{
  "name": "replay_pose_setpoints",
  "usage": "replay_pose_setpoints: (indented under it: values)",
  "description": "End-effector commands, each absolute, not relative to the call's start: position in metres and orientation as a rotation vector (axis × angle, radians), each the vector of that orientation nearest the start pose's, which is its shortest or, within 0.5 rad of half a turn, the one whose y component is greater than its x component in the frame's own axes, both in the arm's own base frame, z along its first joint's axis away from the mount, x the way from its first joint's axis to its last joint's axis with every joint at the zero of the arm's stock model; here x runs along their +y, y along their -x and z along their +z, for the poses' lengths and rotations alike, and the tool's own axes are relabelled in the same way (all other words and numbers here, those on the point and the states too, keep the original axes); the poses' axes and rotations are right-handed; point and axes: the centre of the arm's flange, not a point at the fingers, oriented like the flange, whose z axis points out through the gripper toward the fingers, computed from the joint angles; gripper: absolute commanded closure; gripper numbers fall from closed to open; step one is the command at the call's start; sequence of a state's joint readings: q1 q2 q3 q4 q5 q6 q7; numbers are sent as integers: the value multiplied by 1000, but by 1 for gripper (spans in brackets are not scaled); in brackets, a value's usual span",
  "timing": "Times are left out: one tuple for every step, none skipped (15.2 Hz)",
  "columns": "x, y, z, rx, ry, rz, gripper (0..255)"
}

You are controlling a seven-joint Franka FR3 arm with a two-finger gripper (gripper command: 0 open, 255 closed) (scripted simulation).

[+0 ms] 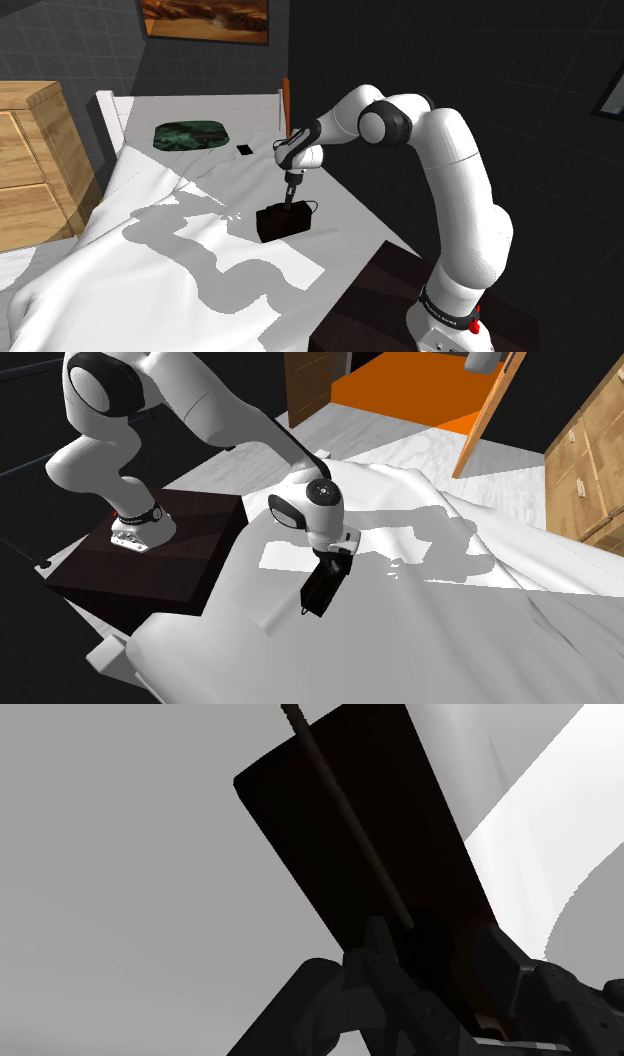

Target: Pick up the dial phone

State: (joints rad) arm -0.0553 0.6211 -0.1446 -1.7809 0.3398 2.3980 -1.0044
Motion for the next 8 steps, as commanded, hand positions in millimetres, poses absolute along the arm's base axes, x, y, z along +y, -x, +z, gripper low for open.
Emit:
replay_pose_setpoints:
  values:
    - [-121,-648,210,-866,2896,-136,255]
    - [-121,-648,215,-866,2896,-136,255]
    - [-121,-648,221,-866,2896,-136,255]
    - [-121,-648,226,-866,2896,-136,255]
    - [-121,-648,231,-866,2896,-136,255]
    - [-121,-648,236,-866,2896,-136,255]
    - [-121,-648,242,-866,2896,-136,255]
    - [-121,-648,247,-866,2896,-136,255]
